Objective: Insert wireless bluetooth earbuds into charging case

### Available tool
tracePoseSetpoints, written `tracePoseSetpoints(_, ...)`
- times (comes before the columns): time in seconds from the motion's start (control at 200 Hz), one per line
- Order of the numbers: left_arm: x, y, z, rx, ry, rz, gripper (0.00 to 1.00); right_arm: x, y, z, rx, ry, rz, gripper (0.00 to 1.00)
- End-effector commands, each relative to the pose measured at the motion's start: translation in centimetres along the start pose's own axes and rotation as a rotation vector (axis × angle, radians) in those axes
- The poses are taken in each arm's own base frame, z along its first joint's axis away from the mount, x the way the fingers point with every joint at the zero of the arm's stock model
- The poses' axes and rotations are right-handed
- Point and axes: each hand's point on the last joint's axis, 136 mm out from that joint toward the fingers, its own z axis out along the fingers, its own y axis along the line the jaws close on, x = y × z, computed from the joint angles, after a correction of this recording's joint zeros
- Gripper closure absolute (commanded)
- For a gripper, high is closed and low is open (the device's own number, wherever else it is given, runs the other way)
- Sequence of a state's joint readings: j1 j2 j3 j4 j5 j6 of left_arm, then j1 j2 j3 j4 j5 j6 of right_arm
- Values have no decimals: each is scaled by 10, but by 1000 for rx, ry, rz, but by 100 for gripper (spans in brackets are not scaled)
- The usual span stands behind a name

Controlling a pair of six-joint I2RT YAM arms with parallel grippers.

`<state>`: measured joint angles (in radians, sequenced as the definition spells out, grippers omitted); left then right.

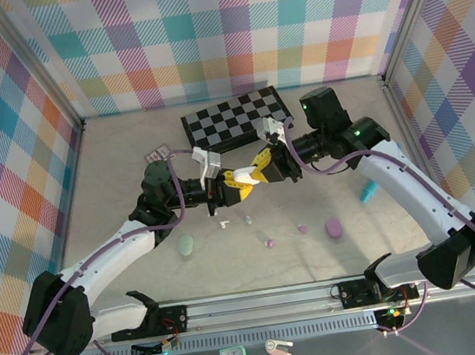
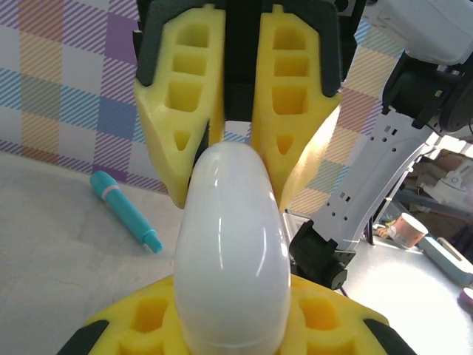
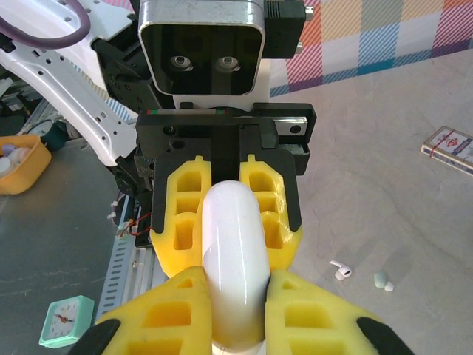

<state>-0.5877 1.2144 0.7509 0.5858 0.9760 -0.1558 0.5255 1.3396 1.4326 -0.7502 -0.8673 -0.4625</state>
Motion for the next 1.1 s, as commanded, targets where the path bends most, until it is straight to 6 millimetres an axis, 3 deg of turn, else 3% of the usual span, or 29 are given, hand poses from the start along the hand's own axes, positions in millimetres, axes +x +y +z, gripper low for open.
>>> tracePoseSetpoints(0.0, -14, -17, 1, 61, -32, 132, 93, -8, -1, -1, 22, -11, -40, 59)
tracePoseSetpoints(0.125, -9, -20, -2, 46, -16, 190, 93, -13, -14, -3, 97, -22, -18, 47)
tracePoseSetpoints(0.27, -2, -21, -5, 22, 9, 247, 93, -20, -28, -6, 181, -41, -3, 45)
tracePoseSetpoints(0.62, 18, -6, -16, -120, 85, 315, 91, -39, -21, -12, 172, -139, -19, 34)
tracePoseSetpoints(0.745, 23, 0, -23, -188, 118, 309, 91, -41, -41, -21, 269, -216, 56, 31)
tracePoseSetpoints(0.835, 28, -1, -28, -202, 141, 314, 91, -31, -76, -31, 407, -273, 207, 30)
tracePoseSetpoints(0.94, 29, -4, -37, -220, 158, 311, 91, -5, -107, -34, 498, -271, 376, 28)
tracePoseSetpoints(1.095, 23, -11, -52, -221, 128, 308, 91, 41, -136, -17, 558, -154, 607, 28)
